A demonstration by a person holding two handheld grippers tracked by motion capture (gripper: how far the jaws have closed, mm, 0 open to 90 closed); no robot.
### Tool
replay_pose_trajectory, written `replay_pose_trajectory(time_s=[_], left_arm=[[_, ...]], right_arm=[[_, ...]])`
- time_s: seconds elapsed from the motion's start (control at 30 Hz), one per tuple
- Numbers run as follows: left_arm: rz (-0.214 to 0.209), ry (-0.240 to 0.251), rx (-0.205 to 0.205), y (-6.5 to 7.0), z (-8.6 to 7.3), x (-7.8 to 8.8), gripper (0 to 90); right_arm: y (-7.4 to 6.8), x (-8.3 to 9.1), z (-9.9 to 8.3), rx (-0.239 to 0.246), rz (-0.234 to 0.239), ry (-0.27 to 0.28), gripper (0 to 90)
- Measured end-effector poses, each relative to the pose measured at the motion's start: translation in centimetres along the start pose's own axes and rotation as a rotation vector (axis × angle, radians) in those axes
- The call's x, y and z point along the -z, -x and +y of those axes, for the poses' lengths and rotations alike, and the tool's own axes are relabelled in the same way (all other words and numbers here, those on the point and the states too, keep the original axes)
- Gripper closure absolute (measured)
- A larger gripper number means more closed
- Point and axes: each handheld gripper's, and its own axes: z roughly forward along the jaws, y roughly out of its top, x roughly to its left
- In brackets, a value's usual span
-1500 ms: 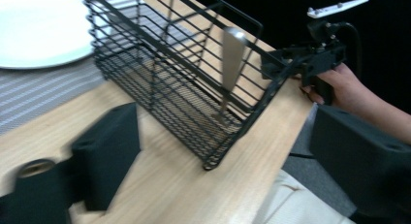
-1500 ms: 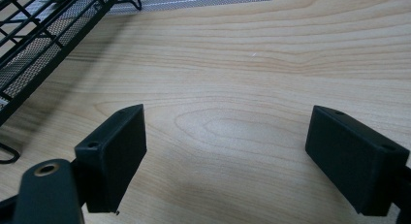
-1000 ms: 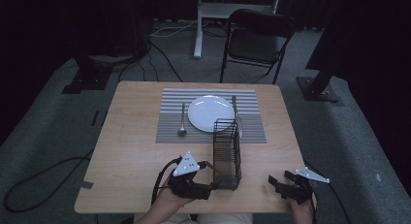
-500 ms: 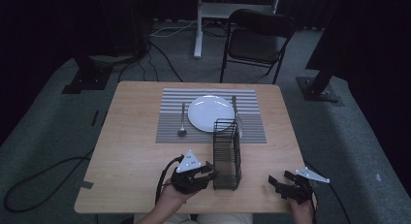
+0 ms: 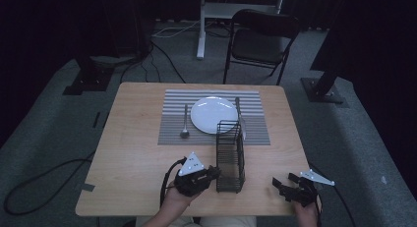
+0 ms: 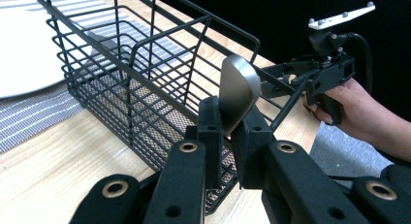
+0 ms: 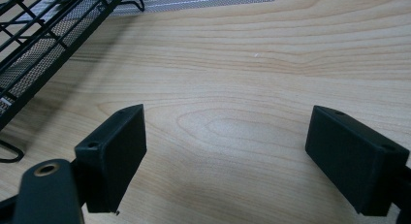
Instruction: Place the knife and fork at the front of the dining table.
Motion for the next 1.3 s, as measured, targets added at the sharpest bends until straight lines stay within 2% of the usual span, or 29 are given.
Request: replay_pose_trajectory(time_s=[0.03,0.23,0.4,0.57,0.73,1.03,1.2,1.3], left_arm=[[-0.007,0.0,-0.009,0.0,0.1,0.0,86.7],[-0.009,-0.001,-0.031,0.3,0.6,-0.3,86.7],[-0.003,0.029,-0.026,0.3,1.0,0.2,86.7],[-0.003,0.074,-0.048,0.3,2.0,1.3,86.7],[-0.004,0.09,-0.047,-0.1,2.9,1.8,86.7],[-0.021,0.106,-0.048,-0.1,3.9,1.0,86.7],[-0.047,0.14,-0.041,-0.6,4.7,0.3,86.7],[-0.038,0.128,-0.042,-0.9,5.0,-0.4,86.7]], right_arm=[[0.0,0.0,0.0,0.0,0.0,-0.001,14.2],[0.0,0.0,0.0,-0.002,0.0,-0.001,14.2],[0.0,0.0,0.0,-0.003,0.001,-0.001,14.2],[0.0,0.0,0.0,-0.004,0.002,-0.001,14.2],[0.0,0.0,0.0,-0.002,0.0,-0.002,14.2],[0.0,0.0,0.0,-0.003,0.0,-0.005,14.2],[0.0,0.0,0.0,-0.002,0.0,-0.004,14.2],[0.1,0.0,0.0,-0.003,0.001,-0.003,14.2]])
